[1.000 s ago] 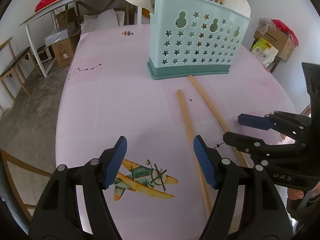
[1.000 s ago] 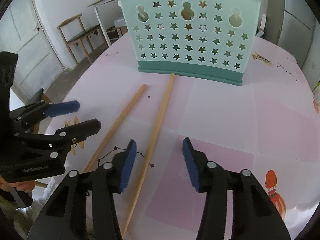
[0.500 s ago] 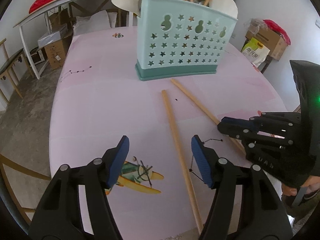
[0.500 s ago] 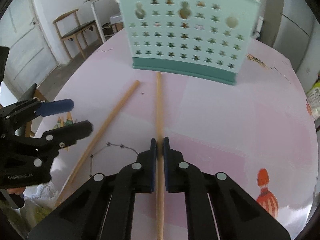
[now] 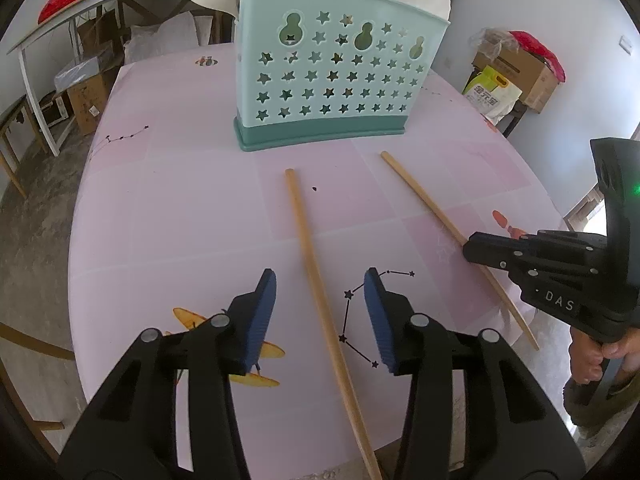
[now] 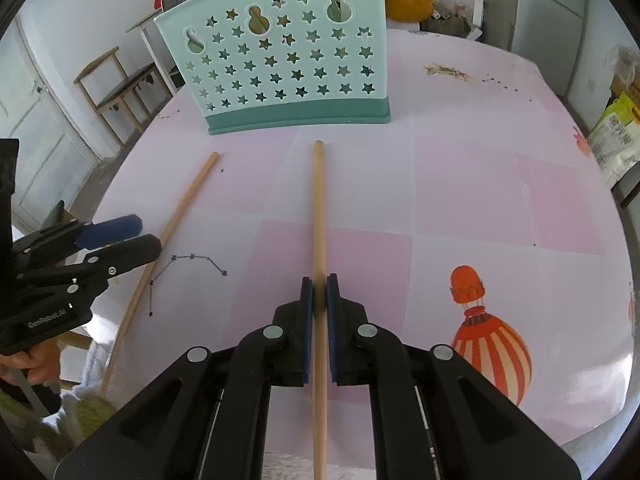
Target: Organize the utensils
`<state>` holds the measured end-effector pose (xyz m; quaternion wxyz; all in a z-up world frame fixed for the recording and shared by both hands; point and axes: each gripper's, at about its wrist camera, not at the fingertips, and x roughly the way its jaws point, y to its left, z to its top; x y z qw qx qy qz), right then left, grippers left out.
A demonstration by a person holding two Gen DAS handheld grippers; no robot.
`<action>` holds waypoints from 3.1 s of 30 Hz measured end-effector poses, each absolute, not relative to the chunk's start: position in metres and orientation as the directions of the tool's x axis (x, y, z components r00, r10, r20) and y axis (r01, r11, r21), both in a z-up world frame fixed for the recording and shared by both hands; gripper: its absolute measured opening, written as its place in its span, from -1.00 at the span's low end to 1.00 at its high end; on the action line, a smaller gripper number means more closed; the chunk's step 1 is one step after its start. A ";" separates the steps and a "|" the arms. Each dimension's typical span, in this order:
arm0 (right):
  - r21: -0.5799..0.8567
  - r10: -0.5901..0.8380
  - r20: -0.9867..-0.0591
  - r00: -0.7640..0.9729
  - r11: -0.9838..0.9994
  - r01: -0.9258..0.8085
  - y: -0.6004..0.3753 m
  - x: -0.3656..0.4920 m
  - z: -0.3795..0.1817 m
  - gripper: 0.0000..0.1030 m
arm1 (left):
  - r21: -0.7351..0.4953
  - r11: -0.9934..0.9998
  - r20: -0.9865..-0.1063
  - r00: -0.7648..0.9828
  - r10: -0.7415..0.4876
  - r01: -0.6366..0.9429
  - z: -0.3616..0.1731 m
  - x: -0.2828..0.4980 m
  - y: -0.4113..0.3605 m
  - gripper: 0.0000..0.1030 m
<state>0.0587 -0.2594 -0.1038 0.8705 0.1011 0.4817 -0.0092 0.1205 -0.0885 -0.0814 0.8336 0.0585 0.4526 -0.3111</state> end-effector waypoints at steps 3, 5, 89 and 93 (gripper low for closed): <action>0.183 0.098 -0.838 0.537 0.977 0.106 -0.260 0.061 -0.103 -0.84 | -0.187 0.799 -0.795 0.390 -0.465 0.571 -0.081 0.119 -0.088 -0.21; 0.189 0.104 -0.836 0.538 0.977 0.104 -0.260 0.060 -0.101 -0.74 | -0.186 0.799 -0.800 0.384 -0.461 0.572 -0.081 0.117 -0.088 -0.27; 0.034 0.045 -0.866 0.499 0.999 -0.031 -0.251 0.113 -0.099 -0.33 | -0.209 0.800 -0.815 0.352 -0.460 0.562 -0.075 0.154 -0.097 -0.45; 0.026 0.043 -0.864 0.502 0.999 -0.042 -0.248 0.116 -0.098 -0.68 | -0.143 0.796 -0.821 0.378 -0.427 0.589 -0.075 0.158 -0.110 -0.45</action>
